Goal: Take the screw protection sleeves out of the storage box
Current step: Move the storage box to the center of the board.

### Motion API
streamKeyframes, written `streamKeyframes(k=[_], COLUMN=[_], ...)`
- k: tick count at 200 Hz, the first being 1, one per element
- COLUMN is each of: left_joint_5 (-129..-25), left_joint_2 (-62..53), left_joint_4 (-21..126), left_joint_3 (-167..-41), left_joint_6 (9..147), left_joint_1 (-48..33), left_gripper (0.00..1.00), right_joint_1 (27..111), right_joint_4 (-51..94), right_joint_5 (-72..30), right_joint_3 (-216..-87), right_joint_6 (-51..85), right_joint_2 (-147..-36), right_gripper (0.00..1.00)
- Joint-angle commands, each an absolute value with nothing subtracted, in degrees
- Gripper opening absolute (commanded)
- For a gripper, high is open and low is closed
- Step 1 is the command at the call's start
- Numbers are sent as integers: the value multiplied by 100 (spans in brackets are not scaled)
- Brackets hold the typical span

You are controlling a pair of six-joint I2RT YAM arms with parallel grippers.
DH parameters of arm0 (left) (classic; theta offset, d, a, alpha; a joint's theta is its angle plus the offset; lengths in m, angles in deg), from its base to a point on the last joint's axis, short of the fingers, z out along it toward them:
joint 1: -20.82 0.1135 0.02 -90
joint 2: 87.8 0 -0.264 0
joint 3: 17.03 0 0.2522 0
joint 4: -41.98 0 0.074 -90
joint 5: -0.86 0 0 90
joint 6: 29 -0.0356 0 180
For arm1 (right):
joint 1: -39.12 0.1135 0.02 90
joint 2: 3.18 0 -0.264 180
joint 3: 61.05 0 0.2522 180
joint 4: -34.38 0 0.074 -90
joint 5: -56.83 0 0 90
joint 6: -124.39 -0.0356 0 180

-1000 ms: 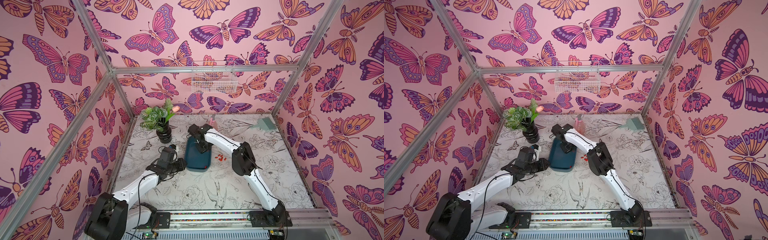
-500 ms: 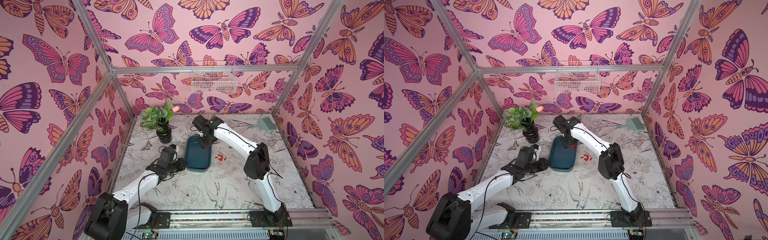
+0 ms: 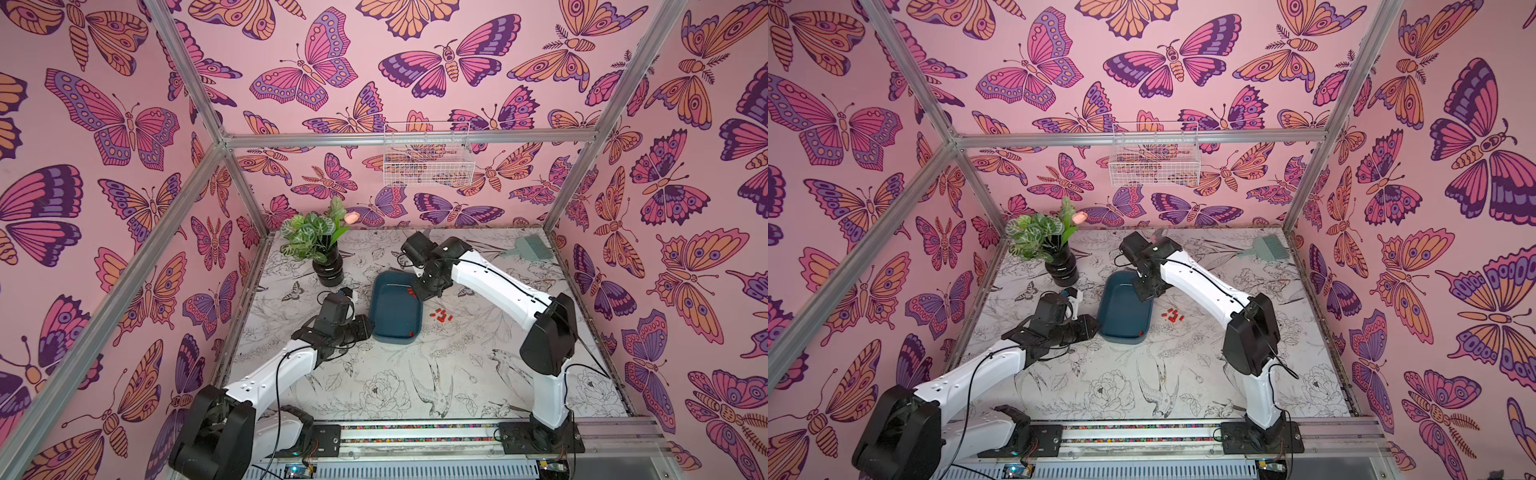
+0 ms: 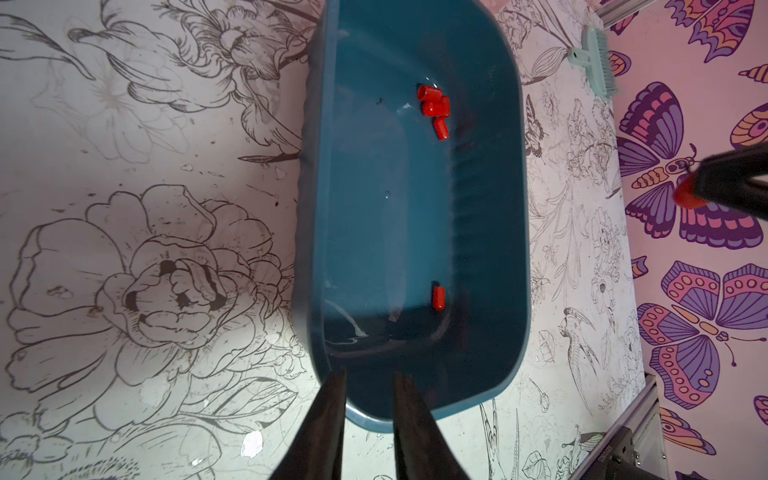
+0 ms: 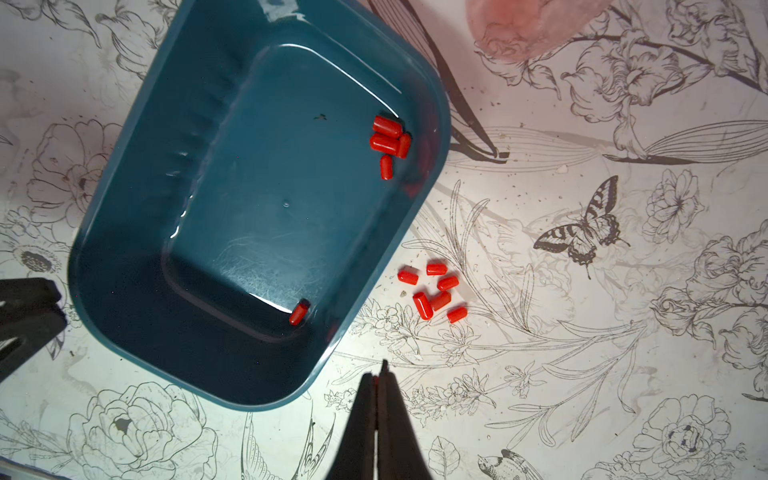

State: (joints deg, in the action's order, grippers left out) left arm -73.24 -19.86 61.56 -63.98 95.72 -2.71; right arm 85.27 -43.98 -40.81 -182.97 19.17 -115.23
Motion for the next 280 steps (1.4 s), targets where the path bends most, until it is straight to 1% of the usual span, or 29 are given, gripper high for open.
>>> streamKeyframes(k=[1, 45, 87, 131, 202, 280], left_joint_5=[-7337, -7489, -7741, -7886, -7852, -7843], left_joint_2=[-2149, -2249, -2346, -2425, -2358, -2053], left_joint_4=[6272, 6426, 6467, 6462, 6464, 6469], left_joint_3=[-6489, -6622, -6657, -6655, -6512, -6479], left_joint_6=[9462, 9399, 9352, 9289, 9347, 9343], left_joint_1=[-238, -238, -229, -44, 243, 271], left_gripper=[25, 25, 25, 25, 25, 25], right_joint_1=[8376, 8142, 7760, 7483, 7218, 7121], right_joint_4=[-4245, -3983, -3546, -3220, -2856, -2685], right_joint_5=[-4128, -3995, -3652, -3432, -3134, -3032], right_joint_3=[-17992, -17189, -16267, -15701, -15374, -15347], right_joint_6=[1780, 1727, 1660, 1648, 1655, 1656], right_joint_2=[-11142, -10632, -10119, -9929, -10037, -10230], right_gripper=[7, 7, 7, 7, 7, 7])
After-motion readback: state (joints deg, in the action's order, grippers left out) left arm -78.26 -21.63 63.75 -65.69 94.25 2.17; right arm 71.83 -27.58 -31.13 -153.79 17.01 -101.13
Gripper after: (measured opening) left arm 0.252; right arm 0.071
